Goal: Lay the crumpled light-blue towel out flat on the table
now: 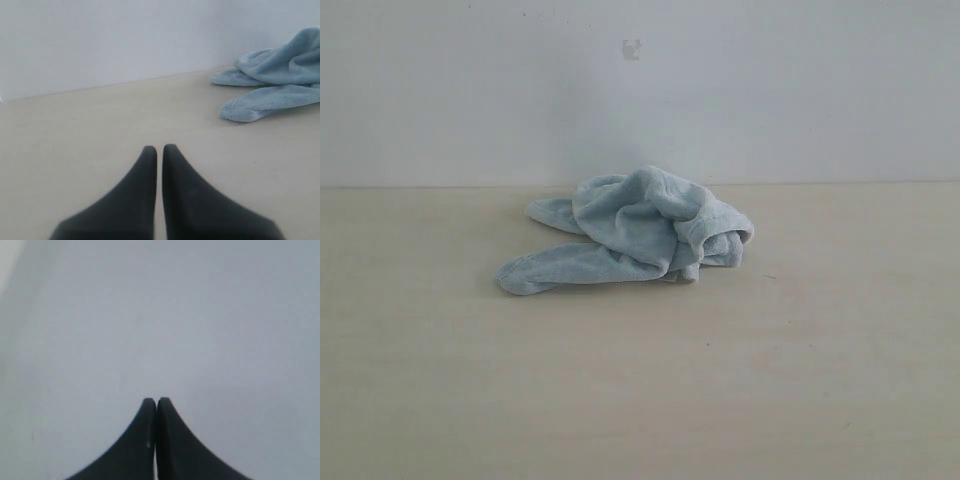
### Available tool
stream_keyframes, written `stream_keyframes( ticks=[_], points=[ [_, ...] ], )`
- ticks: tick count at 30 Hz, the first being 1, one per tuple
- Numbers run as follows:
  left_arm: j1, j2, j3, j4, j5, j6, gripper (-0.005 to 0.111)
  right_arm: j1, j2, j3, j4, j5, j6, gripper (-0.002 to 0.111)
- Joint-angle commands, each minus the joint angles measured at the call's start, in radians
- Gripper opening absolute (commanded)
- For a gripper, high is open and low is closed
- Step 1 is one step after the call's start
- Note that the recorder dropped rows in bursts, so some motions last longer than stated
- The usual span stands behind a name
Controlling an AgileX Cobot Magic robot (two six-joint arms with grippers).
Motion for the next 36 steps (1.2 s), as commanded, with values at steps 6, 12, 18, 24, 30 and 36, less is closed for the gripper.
stream_keyframes(
  ticks=[6, 12, 18, 24, 30, 36],
  points=[
    [0.003, -0.004, 0.003, 0.001, -0.008, 0.001, 0.004, 0.001, 0.000, -0.410, -0.048, 0.166, 0.189, 0.000],
    [0.003, -0.004, 0.003, 0.001, -0.008, 0.001, 0.004, 0.004, 0.291, -0.425, -0.070, 0.963, -0.131, 0.000],
    [0.003, -0.004, 0.003, 0.001, -0.008, 0.001, 0.004, 0.035, 0.758, -0.364, -0.057, 0.527, -0.040, 0.000],
    [0.003, -0.004, 0.003, 0.001, -0.008, 0.001, 0.004, 0.035, 1.202, -0.513, -0.029, 0.959, 0.069, 0.000],
    [0.003, -0.004, 0.003, 0.001, -0.008, 0.001, 0.004, 0.083, 1.554, -0.918, 0.424, 1.607, -0.233, 0.000],
    [0.003, -0.004, 0.003, 0.001, -0.008, 0.001, 0.004, 0.191, 1.637, -0.994, 0.855, 1.641, -0.728, 0.000]
  ],
)
